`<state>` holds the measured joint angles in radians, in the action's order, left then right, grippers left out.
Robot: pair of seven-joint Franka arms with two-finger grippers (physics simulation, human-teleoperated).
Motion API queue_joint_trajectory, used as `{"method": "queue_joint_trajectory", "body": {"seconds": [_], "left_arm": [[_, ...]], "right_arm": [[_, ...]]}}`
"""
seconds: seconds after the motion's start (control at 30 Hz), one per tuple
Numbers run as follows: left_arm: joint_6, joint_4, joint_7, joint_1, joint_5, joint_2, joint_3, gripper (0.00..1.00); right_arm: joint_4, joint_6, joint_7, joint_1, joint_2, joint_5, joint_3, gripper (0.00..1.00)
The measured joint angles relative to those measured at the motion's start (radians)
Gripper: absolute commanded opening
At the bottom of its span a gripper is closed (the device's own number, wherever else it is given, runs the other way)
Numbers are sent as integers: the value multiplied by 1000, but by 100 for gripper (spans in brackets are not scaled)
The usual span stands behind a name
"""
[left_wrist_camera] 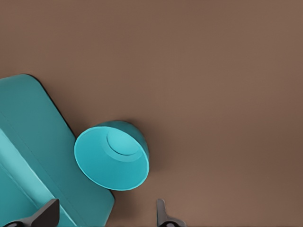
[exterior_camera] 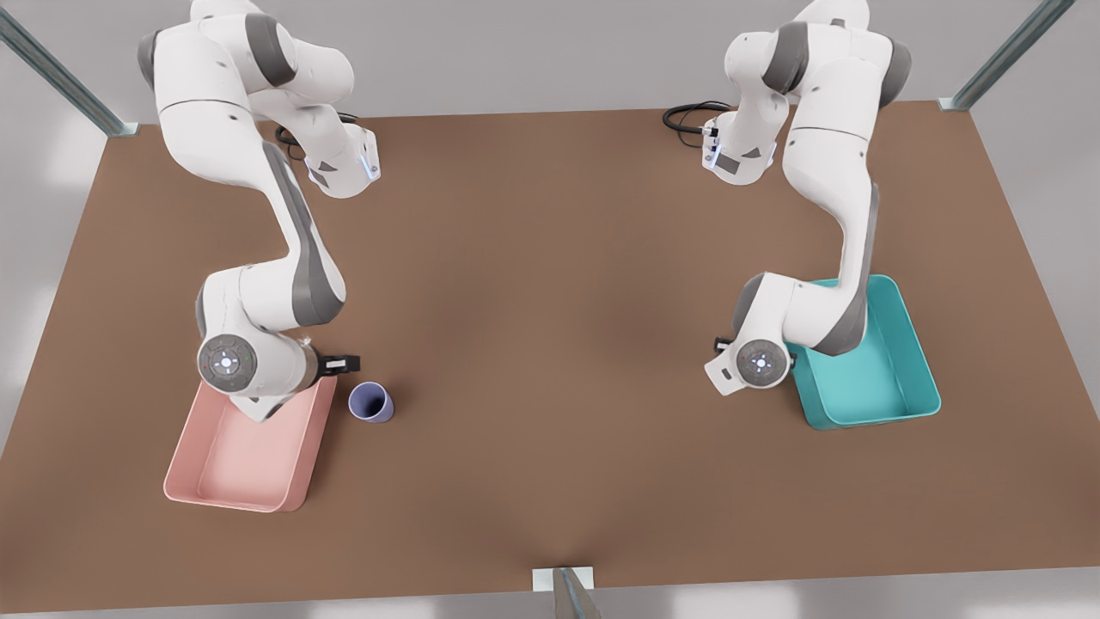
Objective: Put the bowls and cups in different boxes
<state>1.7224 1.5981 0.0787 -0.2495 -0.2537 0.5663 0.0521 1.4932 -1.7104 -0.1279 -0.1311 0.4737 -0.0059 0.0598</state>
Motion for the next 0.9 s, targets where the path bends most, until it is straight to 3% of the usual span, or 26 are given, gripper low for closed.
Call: {"method": "queue_joint_trajectory", "body": {"seconds": [0.27,0.53,0.57,0.6,0.63,0.67,0.7,0.73,0.83,0.9], "left_arm": [[309,251,33,13,15,-38,0,100],[433,330,54,22,14,-5,-2,100],[442,336,56,23,14,-1,-4,97],[449,340,58,23,13,1,-6,86],[454,342,60,24,13,3,-9,69],[455,342,63,24,11,3,-12,43],[454,340,68,24,8,1,-14,36],[453,339,79,24,1,0,-14,25],[441,310,119,12,3,-4,-15,21],[403,258,134,7,39,-11,-15,21]], "right_arm": [[14,-227,-36,4,138,-4,-6,100],[54,-309,-61,8,194,-4,-11,100],[56,-314,-64,7,199,-4,-11,100],[60,-319,-66,6,202,-5,-11,100],[68,-323,-69,4,203,-5,-11,100],[73,-328,-71,2,204,-5,-11,92],[76,-331,-73,3,204,-5,-11,62],[78,-335,-74,3,204,-5,-11,43],[78,-341,-76,-2,203,1,-11,21],[75,-345,-71,-8,205,11,-11,21]]}}
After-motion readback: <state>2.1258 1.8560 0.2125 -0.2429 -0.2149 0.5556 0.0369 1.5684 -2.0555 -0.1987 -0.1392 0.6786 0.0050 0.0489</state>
